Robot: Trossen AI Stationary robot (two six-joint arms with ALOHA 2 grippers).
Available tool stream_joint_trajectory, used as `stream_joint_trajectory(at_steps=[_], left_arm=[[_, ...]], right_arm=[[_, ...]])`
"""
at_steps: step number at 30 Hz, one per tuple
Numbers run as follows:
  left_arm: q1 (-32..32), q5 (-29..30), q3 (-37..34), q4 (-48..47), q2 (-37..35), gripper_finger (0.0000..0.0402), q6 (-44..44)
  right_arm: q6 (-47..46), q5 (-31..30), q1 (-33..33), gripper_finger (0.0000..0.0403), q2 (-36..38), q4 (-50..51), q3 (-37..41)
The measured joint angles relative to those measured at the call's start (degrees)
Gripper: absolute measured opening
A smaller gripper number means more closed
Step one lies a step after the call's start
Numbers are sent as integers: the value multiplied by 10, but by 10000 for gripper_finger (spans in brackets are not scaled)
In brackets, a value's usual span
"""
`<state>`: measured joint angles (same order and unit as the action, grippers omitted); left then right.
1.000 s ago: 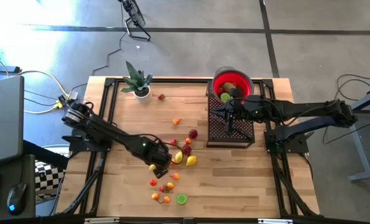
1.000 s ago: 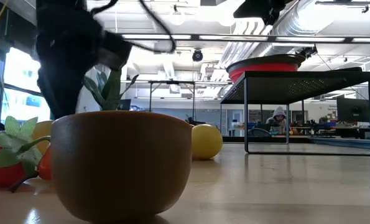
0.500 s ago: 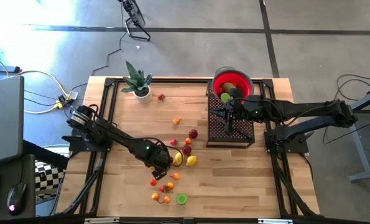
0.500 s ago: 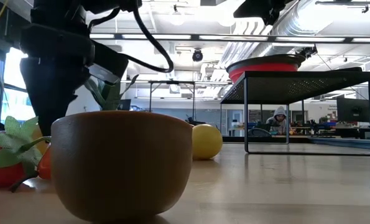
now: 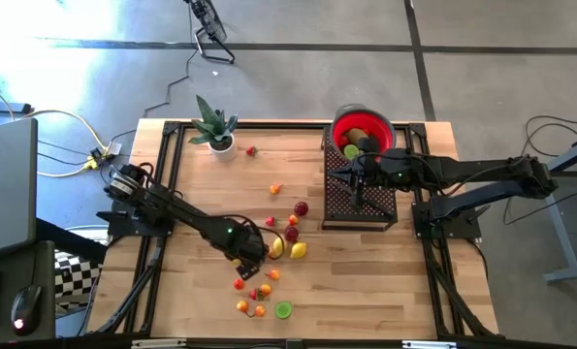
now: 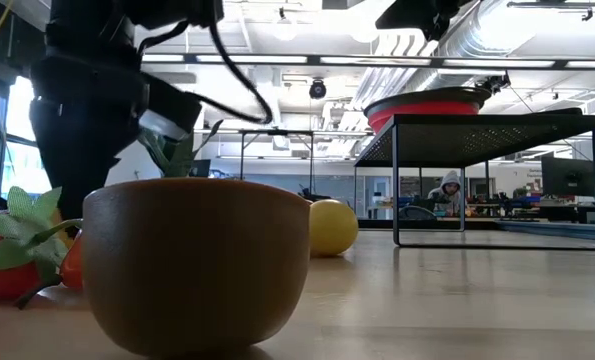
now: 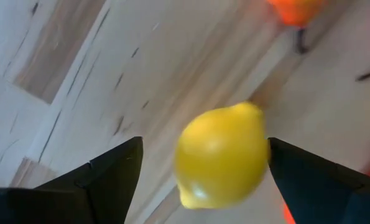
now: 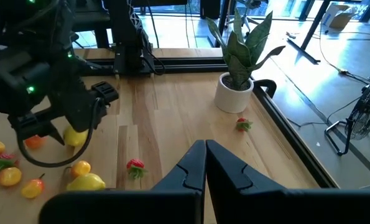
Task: Pick & Place Fruit
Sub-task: Put the lemon into the strainer bowl on the shelf
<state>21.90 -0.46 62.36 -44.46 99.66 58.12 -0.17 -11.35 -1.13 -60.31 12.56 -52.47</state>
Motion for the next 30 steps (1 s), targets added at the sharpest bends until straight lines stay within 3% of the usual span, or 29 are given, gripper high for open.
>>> stream_joint_trajectory(at_steps=[13, 30], left_arm=[[0, -2, -30, 18, -1, 260, 9], [-1, 36, -30, 30, -1, 250, 8]], right_arm=[[0, 0, 0, 4, 0, 1, 0], [0, 0, 0, 4, 0, 1, 0]])
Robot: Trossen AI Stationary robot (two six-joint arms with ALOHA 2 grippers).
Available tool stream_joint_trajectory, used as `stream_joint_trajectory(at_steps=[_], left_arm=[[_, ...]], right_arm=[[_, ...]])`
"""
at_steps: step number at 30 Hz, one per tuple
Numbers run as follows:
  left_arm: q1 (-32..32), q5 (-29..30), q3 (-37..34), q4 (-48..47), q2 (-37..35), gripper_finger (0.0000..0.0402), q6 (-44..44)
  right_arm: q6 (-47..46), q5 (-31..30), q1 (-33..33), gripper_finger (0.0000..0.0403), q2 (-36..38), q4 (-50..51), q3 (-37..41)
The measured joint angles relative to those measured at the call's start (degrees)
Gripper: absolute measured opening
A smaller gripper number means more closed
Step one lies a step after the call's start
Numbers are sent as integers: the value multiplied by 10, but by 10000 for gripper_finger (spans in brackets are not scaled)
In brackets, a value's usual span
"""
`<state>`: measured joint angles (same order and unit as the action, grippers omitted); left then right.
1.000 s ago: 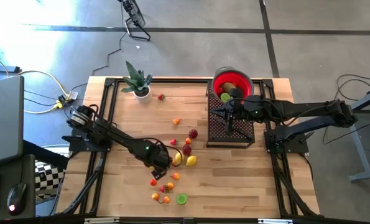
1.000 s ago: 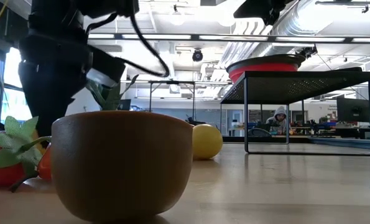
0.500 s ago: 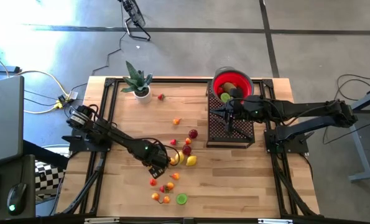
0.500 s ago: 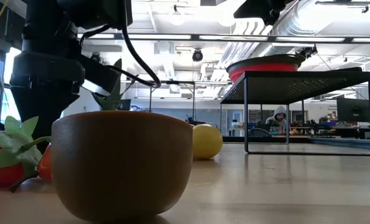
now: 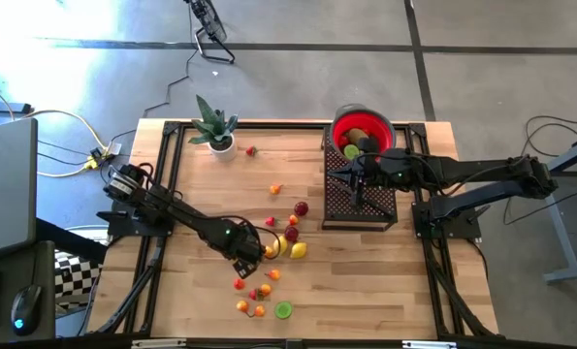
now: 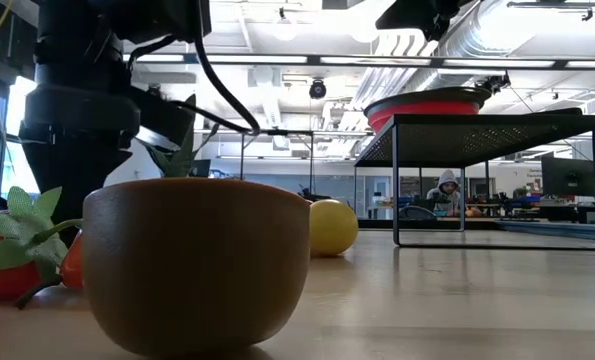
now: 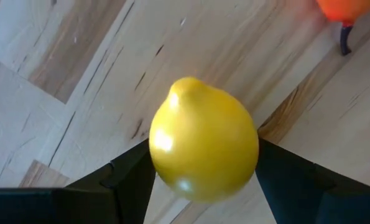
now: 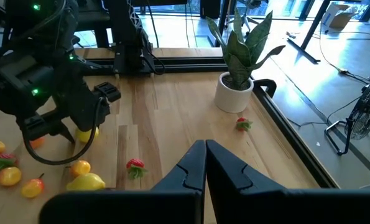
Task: Pick & Place Fruit
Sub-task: Put the lemon into the strainer bowl on the shelf
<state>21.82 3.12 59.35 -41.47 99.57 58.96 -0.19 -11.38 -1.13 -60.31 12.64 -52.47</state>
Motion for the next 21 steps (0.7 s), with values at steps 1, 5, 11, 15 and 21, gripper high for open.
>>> stream_joint_trajectory(at_steps=[1, 5, 11, 15, 21], left_arm=[[0, 2, 0, 2, 0, 250, 0], [0, 12, 0, 19, 0, 250, 0], [-2, 69, 0, 46, 1, 250, 13], [-1, 64, 0, 49, 1, 250, 13], [-1, 51, 0, 45, 1, 250, 13]], right_arm=[[0, 0, 0, 4, 0, 0, 0], [0, 0, 0, 4, 0, 0, 0], [0, 0, 0, 4, 0, 0, 0], [0, 0, 0, 4, 0, 0, 0], [0, 0, 0, 4, 0, 0, 0]])
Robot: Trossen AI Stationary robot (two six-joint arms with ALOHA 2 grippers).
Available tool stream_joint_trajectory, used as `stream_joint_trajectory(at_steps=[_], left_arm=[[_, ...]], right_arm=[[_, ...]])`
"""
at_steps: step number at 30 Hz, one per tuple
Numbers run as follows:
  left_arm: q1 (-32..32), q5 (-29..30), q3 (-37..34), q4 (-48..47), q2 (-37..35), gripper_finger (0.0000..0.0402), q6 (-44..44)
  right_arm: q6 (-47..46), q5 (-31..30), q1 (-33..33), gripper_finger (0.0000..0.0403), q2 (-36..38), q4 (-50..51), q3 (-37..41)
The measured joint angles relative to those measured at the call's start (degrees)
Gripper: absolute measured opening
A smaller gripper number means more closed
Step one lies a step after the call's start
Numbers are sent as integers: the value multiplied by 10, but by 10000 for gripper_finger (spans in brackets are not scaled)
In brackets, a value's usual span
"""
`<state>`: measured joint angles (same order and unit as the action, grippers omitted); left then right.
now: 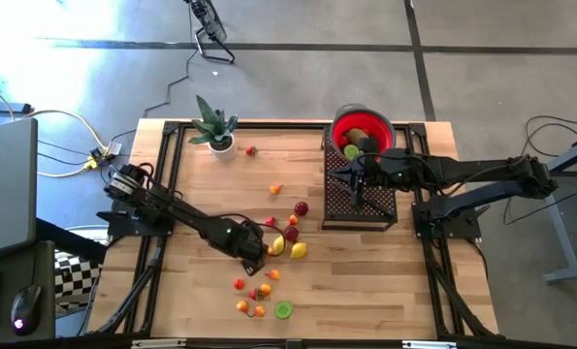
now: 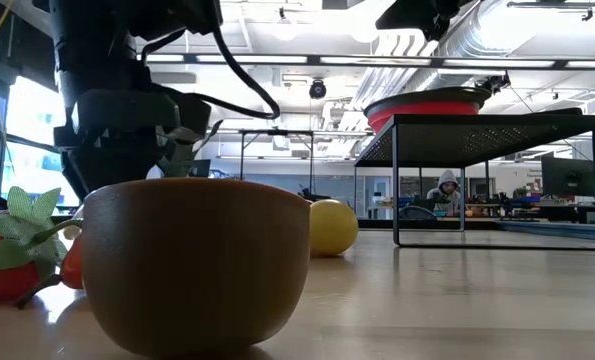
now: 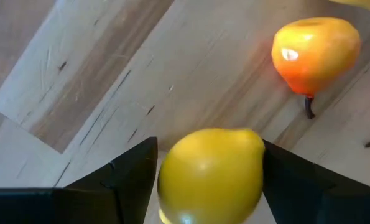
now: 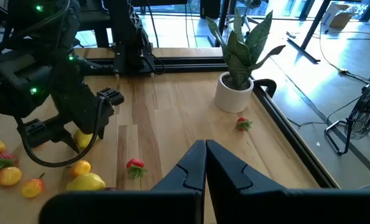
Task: Pick & Place Fruit
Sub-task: Put the lemon into the strainer bowl on the shelf
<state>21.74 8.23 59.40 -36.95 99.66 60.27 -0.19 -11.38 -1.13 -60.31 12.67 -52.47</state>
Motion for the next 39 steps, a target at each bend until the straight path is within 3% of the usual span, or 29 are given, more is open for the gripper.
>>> stream_joint_trajectory(at_steps=[31, 39], left_arm=[[0, -12, 0, -2, 0, 250, 1], [0, -12, 0, -1, 0, 207, 1]], right_arm=[[0, 0, 0, 4, 0, 0, 0], [0, 0, 0, 4, 0, 0, 0]])
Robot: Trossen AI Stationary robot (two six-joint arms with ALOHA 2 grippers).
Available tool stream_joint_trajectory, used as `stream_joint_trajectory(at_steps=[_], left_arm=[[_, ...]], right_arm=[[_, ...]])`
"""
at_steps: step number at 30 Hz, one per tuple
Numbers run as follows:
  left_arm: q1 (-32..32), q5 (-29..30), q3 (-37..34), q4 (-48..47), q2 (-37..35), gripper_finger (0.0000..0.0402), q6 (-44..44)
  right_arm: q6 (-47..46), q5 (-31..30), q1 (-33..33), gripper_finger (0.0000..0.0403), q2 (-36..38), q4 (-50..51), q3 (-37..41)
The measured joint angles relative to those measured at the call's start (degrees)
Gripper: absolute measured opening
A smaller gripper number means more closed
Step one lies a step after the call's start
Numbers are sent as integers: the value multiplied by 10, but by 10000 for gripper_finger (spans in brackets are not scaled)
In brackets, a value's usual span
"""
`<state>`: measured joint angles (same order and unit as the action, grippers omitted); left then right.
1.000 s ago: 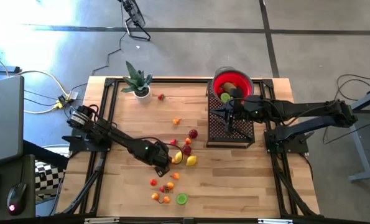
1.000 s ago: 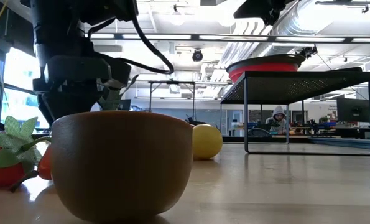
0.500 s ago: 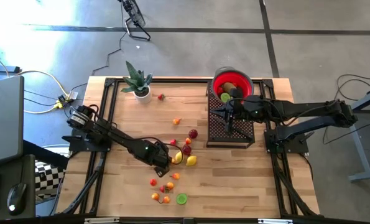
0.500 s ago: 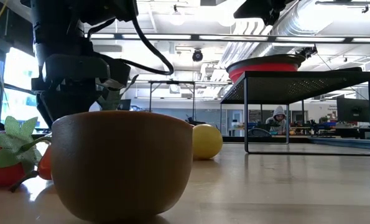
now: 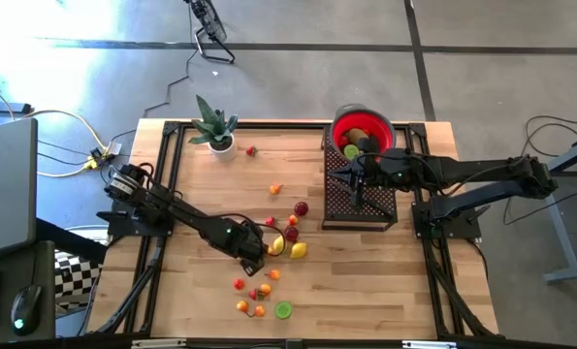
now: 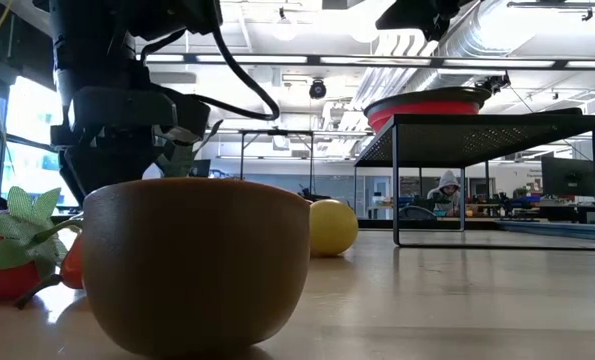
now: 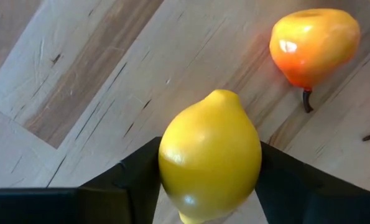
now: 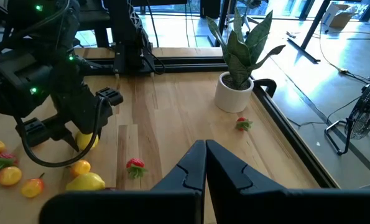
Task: Pick & Place Fruit
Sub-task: Put the lemon into the strainer bowl on the shelf
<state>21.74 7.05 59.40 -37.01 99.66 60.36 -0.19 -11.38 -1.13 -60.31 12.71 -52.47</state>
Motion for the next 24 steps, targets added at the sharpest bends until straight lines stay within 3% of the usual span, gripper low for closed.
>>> stream_joint_trajectory(at_steps=[24], left_arm=[[0, 1, 0, 2, 0, 209, 0]], right_arm=[[0, 0, 0, 4, 0, 1, 0]])
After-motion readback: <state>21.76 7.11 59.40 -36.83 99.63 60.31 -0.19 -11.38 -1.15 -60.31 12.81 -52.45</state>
